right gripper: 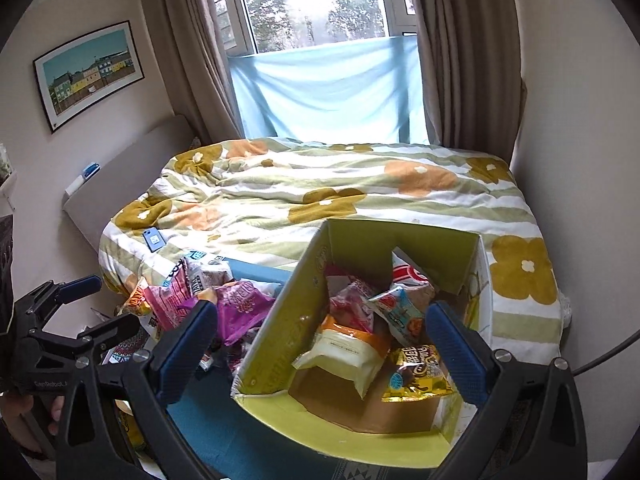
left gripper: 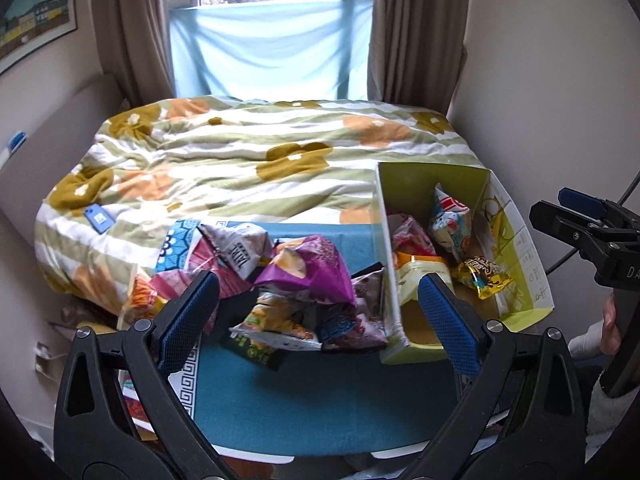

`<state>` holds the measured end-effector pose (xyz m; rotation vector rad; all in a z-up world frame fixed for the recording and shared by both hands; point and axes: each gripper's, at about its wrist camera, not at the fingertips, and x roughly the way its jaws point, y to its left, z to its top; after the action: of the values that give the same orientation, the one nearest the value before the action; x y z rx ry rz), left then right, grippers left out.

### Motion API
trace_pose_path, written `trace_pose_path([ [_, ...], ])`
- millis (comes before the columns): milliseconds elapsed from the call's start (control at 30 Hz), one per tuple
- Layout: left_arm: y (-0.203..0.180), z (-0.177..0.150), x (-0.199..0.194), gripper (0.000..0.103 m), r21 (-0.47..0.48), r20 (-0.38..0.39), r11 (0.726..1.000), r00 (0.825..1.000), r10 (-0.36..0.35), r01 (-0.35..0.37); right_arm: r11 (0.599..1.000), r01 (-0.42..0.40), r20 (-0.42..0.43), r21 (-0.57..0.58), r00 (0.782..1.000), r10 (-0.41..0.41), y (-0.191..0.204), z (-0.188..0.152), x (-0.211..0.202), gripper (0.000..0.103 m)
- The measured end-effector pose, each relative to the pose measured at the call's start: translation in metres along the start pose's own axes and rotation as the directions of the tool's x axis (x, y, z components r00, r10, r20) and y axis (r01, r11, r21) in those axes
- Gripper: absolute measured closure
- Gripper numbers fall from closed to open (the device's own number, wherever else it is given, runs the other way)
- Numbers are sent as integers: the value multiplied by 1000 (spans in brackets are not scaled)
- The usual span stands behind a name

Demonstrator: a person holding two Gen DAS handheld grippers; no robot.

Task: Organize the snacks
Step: 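Move both tools back down toward the remaining snack pile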

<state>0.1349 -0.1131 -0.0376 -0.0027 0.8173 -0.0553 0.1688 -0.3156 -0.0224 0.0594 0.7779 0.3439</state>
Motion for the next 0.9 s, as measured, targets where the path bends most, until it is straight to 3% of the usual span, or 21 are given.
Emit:
trace_pose_path([
  [267, 73, -19, -13, 4, -2, 13, 1000, 1000, -11, 11, 998, -49, 14, -29, 999, 49, 65, -4, 12, 0],
  [500, 135, -25, -14, 4, 58, -9, 997, 998, -55, 55, 999, -31, 9, 17, 999, 31, 120, -10, 30, 0],
  [700, 183, -15, 1, 4, 89, -35, 989, 993, -117, 120, 997, -1, -9, 79, 1000, 2, 159, -13, 50, 0],
  [900, 213, 16, 29, 4, 160, -62, 968, 981, -184, 192, 988, 52, -28, 146, 998, -49, 187, -10, 72, 0],
])
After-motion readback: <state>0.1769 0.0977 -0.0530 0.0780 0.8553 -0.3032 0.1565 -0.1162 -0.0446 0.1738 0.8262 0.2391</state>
